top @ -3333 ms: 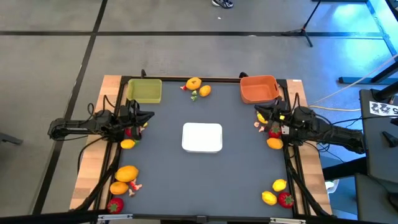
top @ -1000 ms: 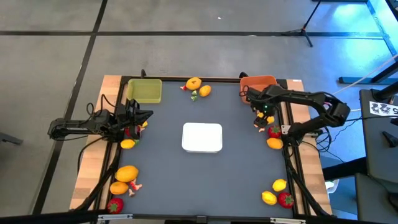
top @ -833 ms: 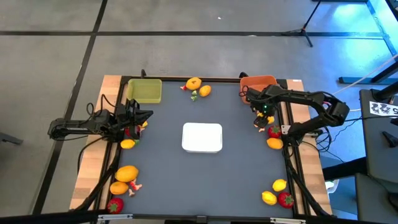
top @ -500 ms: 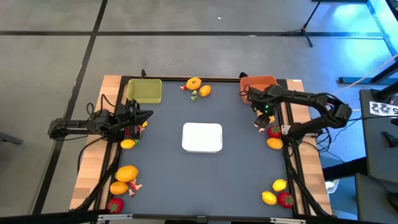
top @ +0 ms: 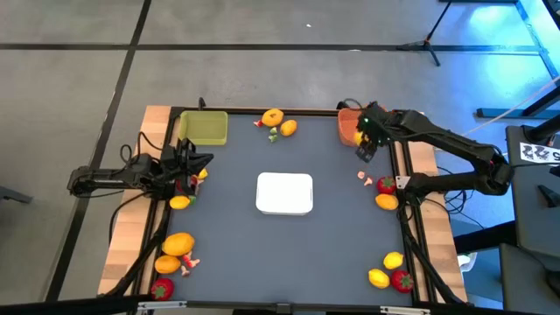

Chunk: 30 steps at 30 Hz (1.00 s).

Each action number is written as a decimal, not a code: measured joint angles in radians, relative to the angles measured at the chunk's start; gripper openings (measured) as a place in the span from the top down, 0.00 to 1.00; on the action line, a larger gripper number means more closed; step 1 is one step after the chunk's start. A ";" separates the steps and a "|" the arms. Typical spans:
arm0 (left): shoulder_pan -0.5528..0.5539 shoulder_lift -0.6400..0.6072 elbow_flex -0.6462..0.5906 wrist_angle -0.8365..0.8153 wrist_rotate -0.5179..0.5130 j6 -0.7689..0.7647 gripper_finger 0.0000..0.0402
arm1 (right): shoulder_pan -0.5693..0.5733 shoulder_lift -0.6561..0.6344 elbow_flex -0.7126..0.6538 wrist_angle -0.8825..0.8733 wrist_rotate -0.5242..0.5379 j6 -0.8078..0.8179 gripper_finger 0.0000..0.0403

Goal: Sort produce into baskets
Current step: Put the yellow lemon into the orange bin

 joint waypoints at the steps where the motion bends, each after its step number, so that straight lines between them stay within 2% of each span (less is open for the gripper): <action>1: 0.000 0.000 0.000 0.000 0.000 0.000 0.97 | 0.000 -0.001 0.001 0.028 0.020 -0.001 0.46; 4: 0.000 0.000 0.000 -0.001 0.000 0.000 0.97 | -0.012 0.000 0.000 0.086 0.048 -0.015 0.46; 12: 0.000 0.000 0.000 -0.001 0.000 0.012 0.97 | -0.120 0.041 0.000 0.201 0.034 -0.027 0.46; 19: 0.000 0.000 0.000 -0.001 -0.013 0.016 0.97 | -0.221 0.163 0.000 0.280 -0.106 -0.024 0.46; 30: 0.000 0.000 0.000 -0.002 -0.015 0.019 0.97 | -0.258 0.375 0.000 0.383 -0.125 -0.024 0.43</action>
